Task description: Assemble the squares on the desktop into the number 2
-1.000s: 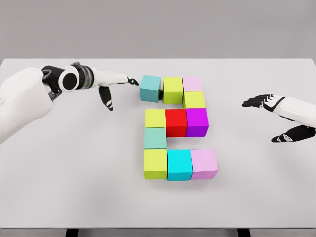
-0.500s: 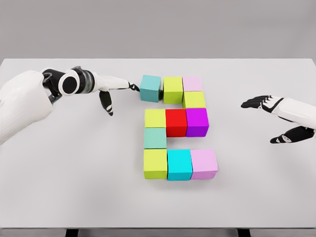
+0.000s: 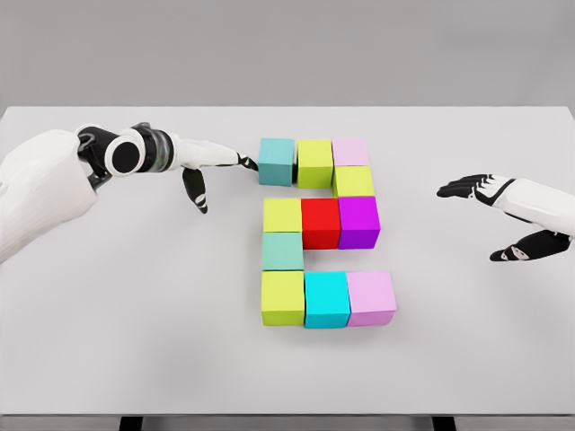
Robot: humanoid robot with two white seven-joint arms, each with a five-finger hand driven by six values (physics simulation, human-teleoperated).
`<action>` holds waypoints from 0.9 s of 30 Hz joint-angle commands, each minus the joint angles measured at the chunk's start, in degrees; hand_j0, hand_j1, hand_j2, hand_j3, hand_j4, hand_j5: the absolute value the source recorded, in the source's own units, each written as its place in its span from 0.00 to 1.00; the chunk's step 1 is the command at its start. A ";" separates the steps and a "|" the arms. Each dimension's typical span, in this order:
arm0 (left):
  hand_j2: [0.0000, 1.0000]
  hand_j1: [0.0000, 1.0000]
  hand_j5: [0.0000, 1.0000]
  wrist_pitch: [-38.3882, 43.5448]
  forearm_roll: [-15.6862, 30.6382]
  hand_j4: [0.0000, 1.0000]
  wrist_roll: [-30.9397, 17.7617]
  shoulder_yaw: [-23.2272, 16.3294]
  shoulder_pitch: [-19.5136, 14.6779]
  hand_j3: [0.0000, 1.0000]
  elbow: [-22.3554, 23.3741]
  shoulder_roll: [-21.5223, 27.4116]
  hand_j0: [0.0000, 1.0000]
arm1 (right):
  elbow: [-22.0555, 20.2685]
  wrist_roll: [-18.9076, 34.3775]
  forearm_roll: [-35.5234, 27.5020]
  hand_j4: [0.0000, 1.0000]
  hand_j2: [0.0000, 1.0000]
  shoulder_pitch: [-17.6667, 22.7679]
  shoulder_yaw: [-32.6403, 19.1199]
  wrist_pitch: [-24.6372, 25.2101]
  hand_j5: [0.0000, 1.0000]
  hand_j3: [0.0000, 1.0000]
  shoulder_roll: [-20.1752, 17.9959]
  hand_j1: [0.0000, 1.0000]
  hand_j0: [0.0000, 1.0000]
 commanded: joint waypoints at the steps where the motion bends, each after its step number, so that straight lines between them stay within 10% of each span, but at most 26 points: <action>1: 1.00 1.00 1.00 -0.18 0.02 1.00 0.02 0.04 0.09 1.00 -0.63 0.13 1.00 | 0.01 -0.03 -0.43 1.00 1.00 0.00 0.09 0.16 1.00 1.00 -0.06 1.00 1.00; 17: 1.00 1.00 1.00 -5.96 0.29 1.00 0.02 0.83 -0.17 1.00 -2.03 4.96 1.00 | 0.01 -0.03 -0.34 1.00 1.00 -0.09 0.62 0.16 1.00 1.00 0.02 1.00 1.00; 22: 1.00 1.00 1.00 -34.30 8.02 1.00 0.02 11.20 2.46 1.00 -8.90 19.29 1.00 | 0.19 -0.03 -0.34 1.00 1.00 -0.18 0.62 0.16 1.00 1.00 0.02 1.00 1.00; 27: 1.00 1.00 1.00 -34.30 15.23 1.00 0.02 22.27 12.74 1.00 -8.81 23.60 1.00 | 0.45 -0.03 -0.34 1.00 1.00 -0.35 0.53 0.16 1.00 1.00 -0.06 1.00 1.00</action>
